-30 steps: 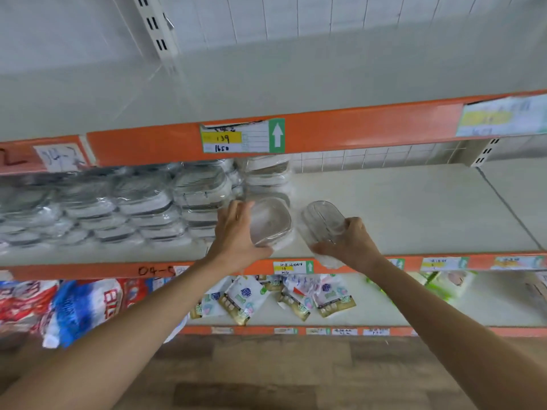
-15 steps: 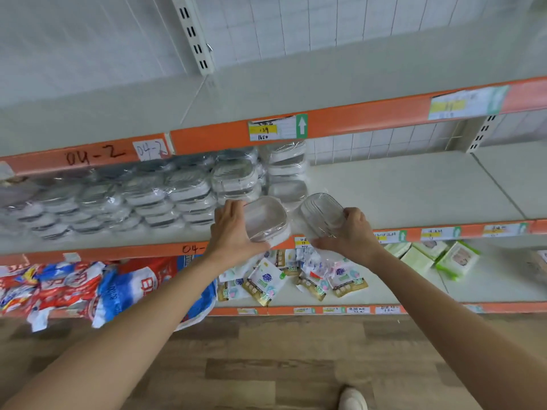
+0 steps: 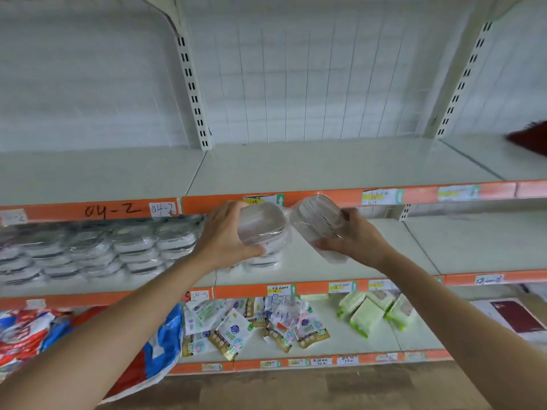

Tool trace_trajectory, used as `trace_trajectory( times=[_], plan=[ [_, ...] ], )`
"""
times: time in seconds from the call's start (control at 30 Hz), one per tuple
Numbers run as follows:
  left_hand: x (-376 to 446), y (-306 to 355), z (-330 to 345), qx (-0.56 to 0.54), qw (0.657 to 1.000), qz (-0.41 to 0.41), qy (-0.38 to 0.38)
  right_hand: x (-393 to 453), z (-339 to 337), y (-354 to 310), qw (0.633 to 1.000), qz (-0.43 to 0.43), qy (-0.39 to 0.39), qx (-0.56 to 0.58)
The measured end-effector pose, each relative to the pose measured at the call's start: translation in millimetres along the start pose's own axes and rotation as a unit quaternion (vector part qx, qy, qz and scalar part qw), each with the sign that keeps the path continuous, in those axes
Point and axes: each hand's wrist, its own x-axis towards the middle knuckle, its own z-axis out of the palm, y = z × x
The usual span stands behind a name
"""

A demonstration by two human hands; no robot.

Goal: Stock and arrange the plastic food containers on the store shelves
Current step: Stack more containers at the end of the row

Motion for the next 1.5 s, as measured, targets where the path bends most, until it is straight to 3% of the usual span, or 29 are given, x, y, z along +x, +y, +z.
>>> trace_trajectory(
  times=[0.23, 0.33, 0.57, 0.73, 1.5],
  plan=[
    [59, 34, 7, 0.007, 0.999, -0.012, 0.046, 23, -51, 6, 0.994, 0.036, 0.085, -0.060],
    [88, 45, 19, -0.019, 0.999, -0.028, 0.018, 47, -63, 17, 0.986, 0.056, 0.104, -0.115],
    [161, 34, 42, -0.083, 0.993, -0.042, -0.076, 119, -89, 51, 0.980, 0.080, 0.025, -0.179],
    [209, 24, 49, -0.071, 0.989, -0.033, -0.127, 166, -103, 69, 0.980, 0.091, -0.022, -0.176],
    [356, 8, 108, -0.080, 0.982, 0.008, -0.169, 312, -127, 84, 0.959, 0.156, -0.100, -0.214]
  ],
)
